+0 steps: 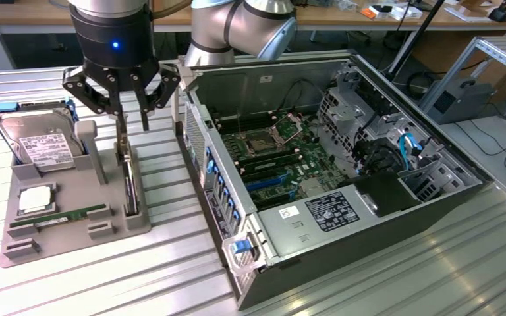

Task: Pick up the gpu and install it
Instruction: 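Pick up the gpu and move the gpu toward the slot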

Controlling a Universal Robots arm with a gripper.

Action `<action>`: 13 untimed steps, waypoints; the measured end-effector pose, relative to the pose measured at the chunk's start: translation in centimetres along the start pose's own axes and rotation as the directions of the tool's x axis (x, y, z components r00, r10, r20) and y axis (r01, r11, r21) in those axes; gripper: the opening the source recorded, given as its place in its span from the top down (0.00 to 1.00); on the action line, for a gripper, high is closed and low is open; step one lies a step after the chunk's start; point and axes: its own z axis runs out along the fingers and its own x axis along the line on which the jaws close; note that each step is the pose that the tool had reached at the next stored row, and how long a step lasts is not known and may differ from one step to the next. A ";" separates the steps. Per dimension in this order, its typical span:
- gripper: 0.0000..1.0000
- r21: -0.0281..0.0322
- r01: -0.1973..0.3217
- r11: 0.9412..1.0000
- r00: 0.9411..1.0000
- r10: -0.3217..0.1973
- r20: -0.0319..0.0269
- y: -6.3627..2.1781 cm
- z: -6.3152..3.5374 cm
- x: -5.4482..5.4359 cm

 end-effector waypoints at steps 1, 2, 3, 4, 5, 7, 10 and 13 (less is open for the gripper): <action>0.64 0.000 0.000 1.000 1.000 0.000 0.000 0.00 0.03 0.0; 0.64 0.000 0.000 1.000 1.000 0.000 0.000 0.00 0.07 0.0; 0.64 0.000 0.000 1.000 1.000 0.000 0.000 -0.01 0.14 0.0; 0.64 0.000 0.000 1.000 1.000 0.000 0.000 -0.01 0.21 0.0; 0.64 0.000 0.000 1.000 1.000 0.000 0.000 -0.01 0.27 0.0; 0.64 0.000 0.000 1.000 1.000 0.000 0.000 -0.02 0.36 0.0; 0.64 0.000 0.000 1.000 1.000 0.000 0.000 -0.02 0.48 0.0; 0.64 0.000 0.000 1.000 1.000 0.000 0.000 -0.03 0.64 0.0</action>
